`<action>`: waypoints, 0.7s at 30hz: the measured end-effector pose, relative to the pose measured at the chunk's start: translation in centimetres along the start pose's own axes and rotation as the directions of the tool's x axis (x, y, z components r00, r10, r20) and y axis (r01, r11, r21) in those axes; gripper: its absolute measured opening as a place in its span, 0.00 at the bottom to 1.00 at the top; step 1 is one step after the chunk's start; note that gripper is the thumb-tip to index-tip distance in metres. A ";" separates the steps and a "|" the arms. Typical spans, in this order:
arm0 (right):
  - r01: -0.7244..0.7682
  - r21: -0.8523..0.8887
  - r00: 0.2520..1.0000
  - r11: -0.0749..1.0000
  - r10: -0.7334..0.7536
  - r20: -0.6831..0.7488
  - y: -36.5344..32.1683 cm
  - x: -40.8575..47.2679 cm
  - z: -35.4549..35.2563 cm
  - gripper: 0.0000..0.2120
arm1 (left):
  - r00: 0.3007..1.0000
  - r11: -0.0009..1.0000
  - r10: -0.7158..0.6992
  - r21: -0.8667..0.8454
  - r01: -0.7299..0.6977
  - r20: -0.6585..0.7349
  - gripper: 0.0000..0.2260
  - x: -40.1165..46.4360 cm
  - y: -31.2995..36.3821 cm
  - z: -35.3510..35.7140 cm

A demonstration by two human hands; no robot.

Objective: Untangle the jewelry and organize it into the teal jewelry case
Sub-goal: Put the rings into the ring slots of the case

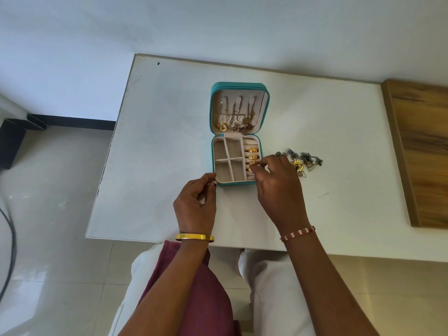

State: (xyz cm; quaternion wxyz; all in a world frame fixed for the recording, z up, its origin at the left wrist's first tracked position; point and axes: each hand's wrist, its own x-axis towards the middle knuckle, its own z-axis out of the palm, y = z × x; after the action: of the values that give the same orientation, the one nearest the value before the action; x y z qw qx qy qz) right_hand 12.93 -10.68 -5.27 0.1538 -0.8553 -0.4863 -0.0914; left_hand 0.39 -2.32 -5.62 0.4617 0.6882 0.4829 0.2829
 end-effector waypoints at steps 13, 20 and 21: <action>-0.351 0.449 0.860 0.822 0.472 -0.193 1.5 -1.7 -1.2 0.12 | 0.997 0.997 0.068 0.028 -0.068 -0.028 0.08 -0.3 0.4 -0.4; -0.588 0.483 0.698 0.649 0.708 -0.103 4.1 -3.0 -0.3 0.10 | 0.967 0.970 0.244 -0.041 -0.241 0.080 0.08 -2.1 2.7 2.0; -0.586 0.455 0.722 0.671 0.687 -0.083 4.0 -2.9 -0.1 0.11 | 0.964 0.969 0.247 -0.054 -0.243 0.097 0.08 -2.4 2.9 2.6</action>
State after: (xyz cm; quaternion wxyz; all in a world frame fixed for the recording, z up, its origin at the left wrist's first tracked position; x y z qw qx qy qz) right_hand 14.87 -15.00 -6.74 0.4053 -0.9027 -0.1393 -0.0366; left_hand 2.83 -5.77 -3.91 0.4616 0.7466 0.3636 0.3118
